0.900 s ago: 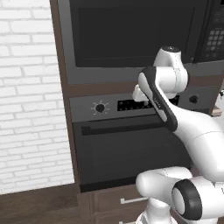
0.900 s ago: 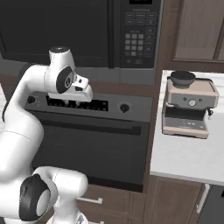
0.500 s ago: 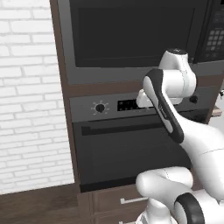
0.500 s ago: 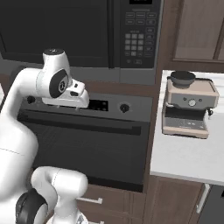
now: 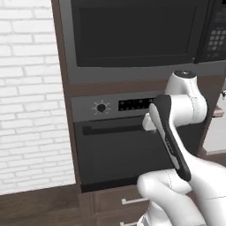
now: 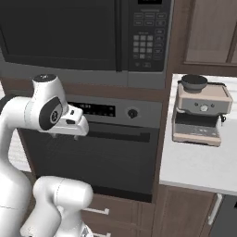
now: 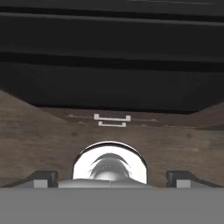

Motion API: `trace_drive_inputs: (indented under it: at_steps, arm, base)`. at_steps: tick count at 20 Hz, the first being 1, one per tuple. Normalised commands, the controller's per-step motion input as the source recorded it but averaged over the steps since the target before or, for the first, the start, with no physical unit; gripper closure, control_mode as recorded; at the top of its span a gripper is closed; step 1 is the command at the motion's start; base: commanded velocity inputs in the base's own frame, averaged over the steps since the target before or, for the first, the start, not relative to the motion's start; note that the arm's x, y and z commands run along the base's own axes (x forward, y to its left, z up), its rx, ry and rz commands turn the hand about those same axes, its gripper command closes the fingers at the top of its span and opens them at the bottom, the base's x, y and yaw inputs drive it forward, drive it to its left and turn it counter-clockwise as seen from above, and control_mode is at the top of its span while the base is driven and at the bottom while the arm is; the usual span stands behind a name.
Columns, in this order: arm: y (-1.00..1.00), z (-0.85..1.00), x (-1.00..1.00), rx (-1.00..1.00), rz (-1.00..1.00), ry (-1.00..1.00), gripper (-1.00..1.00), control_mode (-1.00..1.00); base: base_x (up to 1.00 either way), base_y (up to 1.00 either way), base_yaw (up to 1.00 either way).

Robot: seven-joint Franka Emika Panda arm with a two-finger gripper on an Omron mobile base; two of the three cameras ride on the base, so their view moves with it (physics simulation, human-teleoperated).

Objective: Navigate to the toaster oven.

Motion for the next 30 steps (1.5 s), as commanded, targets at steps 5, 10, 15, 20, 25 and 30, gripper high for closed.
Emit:
trace_drive_inputs:
  at_steps: [5, 10, 15, 20, 25, 30]
  arm:
    - [0.00, 0.00, 0.00, 0.00, 0.00, 0.00, -1.00, 1.00]
    - [0.00, 0.00, 0.00, 0.00, 0.00, 0.00, -1.00, 1.00]
    - [0.00, 0.00, 0.00, 0.00, 0.00, 0.00, -1.00, 1.00]
    - [0.00, 0.00, 0.00, 0.00, 0.00, 0.00, -1.00, 1.00]
    - [0.00, 0.00, 0.00, 0.00, 0.00, 0.00, -1.00, 1.00]
    - [0.00, 0.00, 0.00, 0.00, 0.00, 0.00, -1.00, 1.00]
  base:
    - [-0.37, -0.36, -0.17]
    - [0.00, -0.42, -0.51]
    - [0.10, -0.41, -0.59]
    - [0.15, -0.45, -0.61]
    - [0.19, -0.51, -0.52]
    - [0.21, -0.47, -0.51]
